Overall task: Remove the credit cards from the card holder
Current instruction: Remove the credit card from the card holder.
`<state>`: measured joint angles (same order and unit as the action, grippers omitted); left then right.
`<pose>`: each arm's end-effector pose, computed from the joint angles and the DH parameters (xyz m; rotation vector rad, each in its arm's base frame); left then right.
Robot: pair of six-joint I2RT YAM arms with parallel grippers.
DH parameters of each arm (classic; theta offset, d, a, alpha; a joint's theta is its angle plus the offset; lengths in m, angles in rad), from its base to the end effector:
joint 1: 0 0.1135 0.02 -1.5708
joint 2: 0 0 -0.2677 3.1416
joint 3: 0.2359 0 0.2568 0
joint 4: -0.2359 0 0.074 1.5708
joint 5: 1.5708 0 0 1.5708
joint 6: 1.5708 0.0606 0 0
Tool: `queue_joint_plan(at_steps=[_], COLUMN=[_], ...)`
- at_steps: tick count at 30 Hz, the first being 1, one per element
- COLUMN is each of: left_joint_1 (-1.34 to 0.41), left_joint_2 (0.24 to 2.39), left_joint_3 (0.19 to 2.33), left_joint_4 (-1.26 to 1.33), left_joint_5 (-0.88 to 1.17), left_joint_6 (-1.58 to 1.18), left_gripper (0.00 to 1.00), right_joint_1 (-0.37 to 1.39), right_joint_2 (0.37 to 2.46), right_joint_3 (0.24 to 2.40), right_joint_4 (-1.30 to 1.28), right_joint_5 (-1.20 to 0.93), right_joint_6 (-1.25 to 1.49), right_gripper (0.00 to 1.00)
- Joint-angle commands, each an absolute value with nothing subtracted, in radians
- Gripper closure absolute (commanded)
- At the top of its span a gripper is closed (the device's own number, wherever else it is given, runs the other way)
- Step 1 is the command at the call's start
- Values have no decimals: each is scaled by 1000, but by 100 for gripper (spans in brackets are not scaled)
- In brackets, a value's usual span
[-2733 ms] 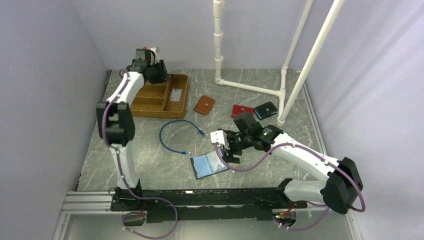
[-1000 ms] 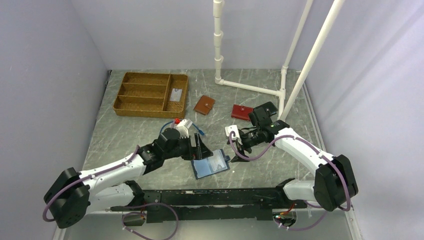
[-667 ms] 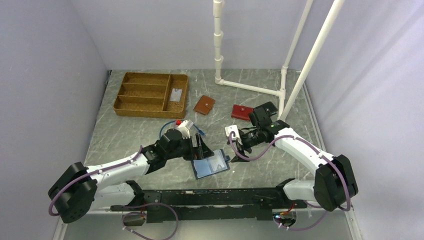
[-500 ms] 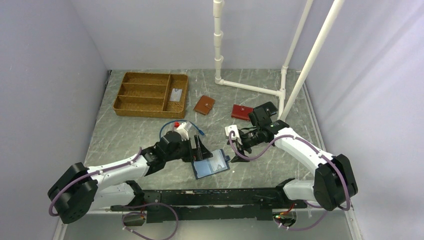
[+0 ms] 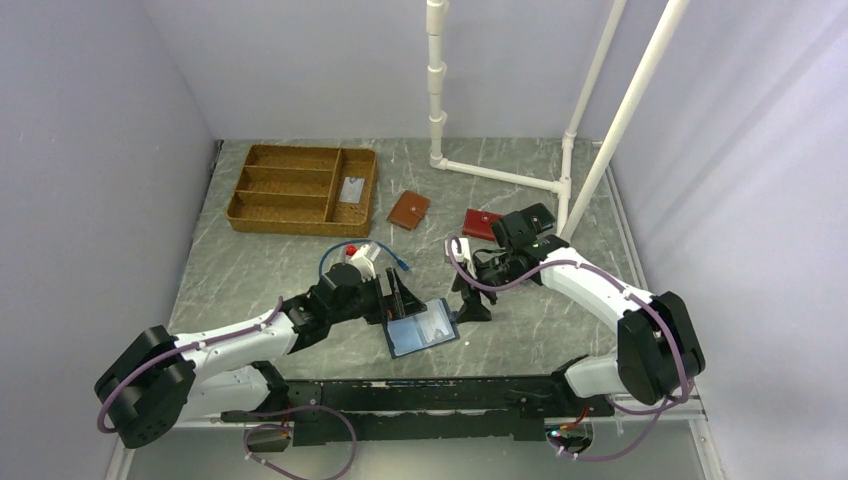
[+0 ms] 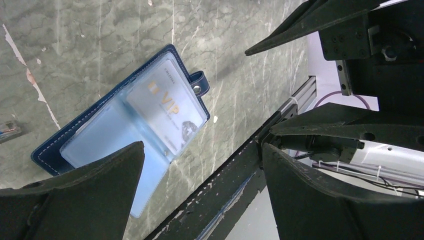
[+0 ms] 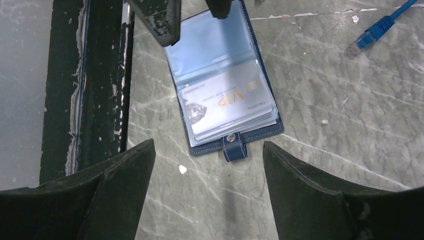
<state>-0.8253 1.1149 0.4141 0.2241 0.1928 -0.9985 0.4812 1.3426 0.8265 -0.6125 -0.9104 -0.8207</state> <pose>0.1612 -0.1918 0.1775 -0.0643 2.3153 -1.2503 0.2028 0.1599 0.2028 -1.6405 1.7242 1.0515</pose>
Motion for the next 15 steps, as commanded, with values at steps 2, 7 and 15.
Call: queue_joint_plan(at_steps=[2, 7, 15], left_joint_1=[-829, -830, -830], left_joint_2=[1120, 1135, 1201], left_joint_3=[424, 421, 429], left_joint_4=[275, 295, 355], left_joint_5=[181, 193, 213], left_joint_6=[-1023, -1034, -1071], left_gripper=[8, 9, 16], right_joint_1=[483, 487, 524], right_joint_2=[1364, 1402, 1500], right_joint_3=[873, 890, 928], right_joint_4=[-526, -453, -414], right_joint_5=[-921, -837, -781], right_joint_6=[-674, -495, -331], right_gripper=[20, 22, 39])
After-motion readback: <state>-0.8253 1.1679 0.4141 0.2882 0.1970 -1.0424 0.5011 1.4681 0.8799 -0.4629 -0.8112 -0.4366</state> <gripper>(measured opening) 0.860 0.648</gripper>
